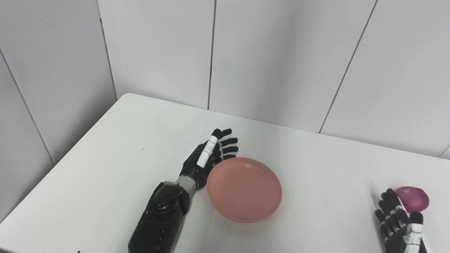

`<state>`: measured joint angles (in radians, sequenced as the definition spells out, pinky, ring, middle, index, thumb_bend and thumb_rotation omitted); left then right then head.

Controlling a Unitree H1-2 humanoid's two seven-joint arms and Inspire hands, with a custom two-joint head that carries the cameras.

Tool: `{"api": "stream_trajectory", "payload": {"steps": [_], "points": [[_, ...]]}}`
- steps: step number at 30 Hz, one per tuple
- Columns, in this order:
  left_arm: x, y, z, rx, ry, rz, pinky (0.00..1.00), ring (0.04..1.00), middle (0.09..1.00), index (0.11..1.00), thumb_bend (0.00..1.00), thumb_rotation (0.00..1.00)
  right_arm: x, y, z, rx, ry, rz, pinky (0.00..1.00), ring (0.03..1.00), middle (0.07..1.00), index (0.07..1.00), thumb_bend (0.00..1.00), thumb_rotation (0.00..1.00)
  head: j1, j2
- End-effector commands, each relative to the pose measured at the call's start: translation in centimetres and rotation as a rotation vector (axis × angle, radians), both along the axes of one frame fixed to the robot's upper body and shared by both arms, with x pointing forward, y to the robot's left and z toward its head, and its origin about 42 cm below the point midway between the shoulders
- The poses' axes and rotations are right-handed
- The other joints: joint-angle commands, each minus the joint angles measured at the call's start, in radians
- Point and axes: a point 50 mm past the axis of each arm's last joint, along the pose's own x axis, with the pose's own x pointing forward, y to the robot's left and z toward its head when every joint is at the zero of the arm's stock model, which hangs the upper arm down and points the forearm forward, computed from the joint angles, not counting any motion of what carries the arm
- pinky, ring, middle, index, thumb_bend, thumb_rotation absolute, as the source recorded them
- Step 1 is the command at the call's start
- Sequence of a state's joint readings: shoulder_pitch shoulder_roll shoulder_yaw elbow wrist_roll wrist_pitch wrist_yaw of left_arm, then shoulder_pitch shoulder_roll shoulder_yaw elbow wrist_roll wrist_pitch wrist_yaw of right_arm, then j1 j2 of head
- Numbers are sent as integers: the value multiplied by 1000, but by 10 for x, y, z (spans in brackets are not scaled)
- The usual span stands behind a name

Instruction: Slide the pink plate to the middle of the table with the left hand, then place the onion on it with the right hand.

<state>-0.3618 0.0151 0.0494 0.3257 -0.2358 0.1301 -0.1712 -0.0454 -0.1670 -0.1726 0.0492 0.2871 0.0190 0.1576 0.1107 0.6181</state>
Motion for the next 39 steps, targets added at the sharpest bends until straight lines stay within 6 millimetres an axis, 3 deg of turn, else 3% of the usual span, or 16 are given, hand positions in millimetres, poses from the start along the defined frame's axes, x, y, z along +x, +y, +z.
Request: {"api": "stream_trajectory", "payload": {"steps": [1, 9, 15, 25, 39], "points": [[-15, -7, -29, 4, 109, 1, 728, 780, 813, 857, 793, 865, -12, 14, -29, 51, 76, -3, 1000, 1000, 962, 941, 924, 1000, 0, -1], [-21, -19, -39, 11, 164, -3, 734, 792, 828, 858, 755, 868, -12, 29, -28, 36, 81, -20, 1000, 963, 928, 920, 928, 1000, -100, 18], [-24, -15, -42, 42, 191, -28, 793, 813, 844, 879, 753, 880, -7, 46, -28, 31, 88, -21, 1000, 952, 915, 909, 958, 1000, -206, 30], [-24, -6, -50, 39, 222, -54, 760, 807, 848, 875, 778, 843, 1, 73, -29, 30, 77, -41, 994, 923, 896, 899, 966, 970, -325, 29], [-17, -7, -65, 73, 240, -67, 733, 792, 831, 857, 797, 823, 6, 84, -24, -5, 45, -17, 1000, 935, 896, 910, 937, 1000, -360, 3]]}}
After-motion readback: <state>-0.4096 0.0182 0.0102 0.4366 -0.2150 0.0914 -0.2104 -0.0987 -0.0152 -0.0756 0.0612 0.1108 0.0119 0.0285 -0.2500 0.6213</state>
